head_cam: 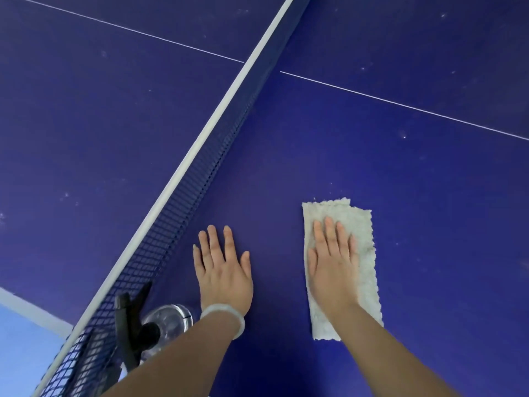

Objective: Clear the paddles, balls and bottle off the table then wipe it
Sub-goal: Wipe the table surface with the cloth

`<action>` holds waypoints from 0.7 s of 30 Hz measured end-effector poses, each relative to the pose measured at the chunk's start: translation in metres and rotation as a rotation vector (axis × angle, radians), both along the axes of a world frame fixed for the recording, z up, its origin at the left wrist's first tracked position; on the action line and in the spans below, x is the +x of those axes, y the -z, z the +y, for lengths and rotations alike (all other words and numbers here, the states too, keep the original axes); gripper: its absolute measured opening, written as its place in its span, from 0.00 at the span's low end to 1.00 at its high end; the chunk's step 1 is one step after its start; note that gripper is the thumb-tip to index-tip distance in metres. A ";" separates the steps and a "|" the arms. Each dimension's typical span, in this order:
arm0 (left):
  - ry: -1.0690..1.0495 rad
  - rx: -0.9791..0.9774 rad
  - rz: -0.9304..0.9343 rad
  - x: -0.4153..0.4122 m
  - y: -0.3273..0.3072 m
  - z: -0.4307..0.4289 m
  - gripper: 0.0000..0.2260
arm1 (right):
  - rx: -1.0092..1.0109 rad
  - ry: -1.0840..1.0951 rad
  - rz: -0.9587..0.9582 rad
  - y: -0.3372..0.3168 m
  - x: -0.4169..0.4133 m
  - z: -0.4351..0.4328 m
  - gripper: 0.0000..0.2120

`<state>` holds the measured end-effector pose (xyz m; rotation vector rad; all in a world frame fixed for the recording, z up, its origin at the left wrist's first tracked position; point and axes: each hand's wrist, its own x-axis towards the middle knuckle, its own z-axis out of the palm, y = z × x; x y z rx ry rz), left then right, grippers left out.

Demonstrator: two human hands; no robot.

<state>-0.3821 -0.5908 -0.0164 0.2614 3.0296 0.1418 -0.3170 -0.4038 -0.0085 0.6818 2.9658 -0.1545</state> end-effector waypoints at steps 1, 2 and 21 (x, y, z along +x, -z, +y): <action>-0.001 0.006 0.006 0.000 0.001 0.000 0.29 | 0.014 -0.054 0.004 0.002 0.007 -0.011 0.28; -0.002 0.008 0.012 -0.001 0.002 0.000 0.29 | 0.018 -0.153 0.004 0.004 0.014 -0.022 0.27; -0.025 0.008 -0.005 0.000 -0.004 0.001 0.29 | -0.061 -0.484 0.038 0.001 -0.083 0.002 0.26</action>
